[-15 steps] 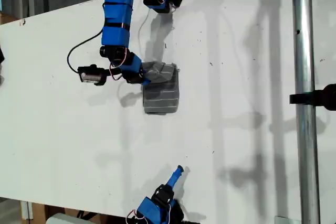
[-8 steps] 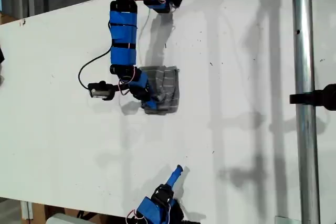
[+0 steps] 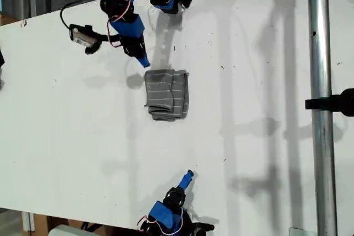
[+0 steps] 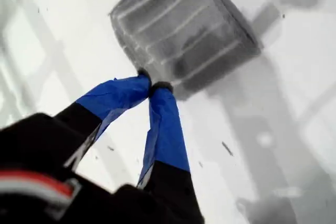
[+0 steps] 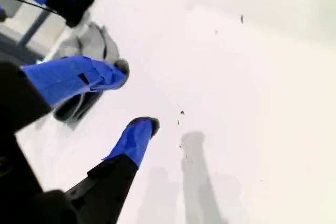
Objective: Grasp corners of a towel and fold twice.
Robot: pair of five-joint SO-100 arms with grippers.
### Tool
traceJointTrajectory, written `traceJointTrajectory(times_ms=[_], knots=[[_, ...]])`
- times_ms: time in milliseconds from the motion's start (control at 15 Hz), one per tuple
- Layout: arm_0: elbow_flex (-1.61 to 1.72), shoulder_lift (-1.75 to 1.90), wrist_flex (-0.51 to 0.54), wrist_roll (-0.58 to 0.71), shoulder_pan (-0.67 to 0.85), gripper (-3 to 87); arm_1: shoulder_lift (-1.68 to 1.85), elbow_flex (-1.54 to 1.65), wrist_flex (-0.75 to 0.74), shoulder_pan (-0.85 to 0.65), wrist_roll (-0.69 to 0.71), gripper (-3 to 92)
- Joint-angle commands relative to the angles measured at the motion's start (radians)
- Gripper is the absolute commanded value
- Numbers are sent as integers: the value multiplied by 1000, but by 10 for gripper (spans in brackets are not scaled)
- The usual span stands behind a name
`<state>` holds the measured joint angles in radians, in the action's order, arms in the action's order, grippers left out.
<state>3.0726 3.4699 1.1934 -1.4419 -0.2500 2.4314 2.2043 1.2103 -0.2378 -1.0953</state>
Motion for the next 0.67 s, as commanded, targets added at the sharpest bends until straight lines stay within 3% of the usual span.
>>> traceJointTrajectory(times_ms=[0,200,267,333,467,533,600], knots=[[43,6,-43,-43,20,149,445,403,-21,51,-109,-2],[46,6,54,-75,41,140,684,632,40,54,-189,-2],[46,6,98,-152,31,140,861,695,187,54,-279,-2],[46,5,101,-97,43,140,857,680,267,43,-261,-1],[46,5,101,380,37,139,856,687,265,97,-270,24],[46,5,94,506,34,134,856,687,265,112,-272,24],[46,5,98,474,37,126,856,687,265,123,-272,24]])
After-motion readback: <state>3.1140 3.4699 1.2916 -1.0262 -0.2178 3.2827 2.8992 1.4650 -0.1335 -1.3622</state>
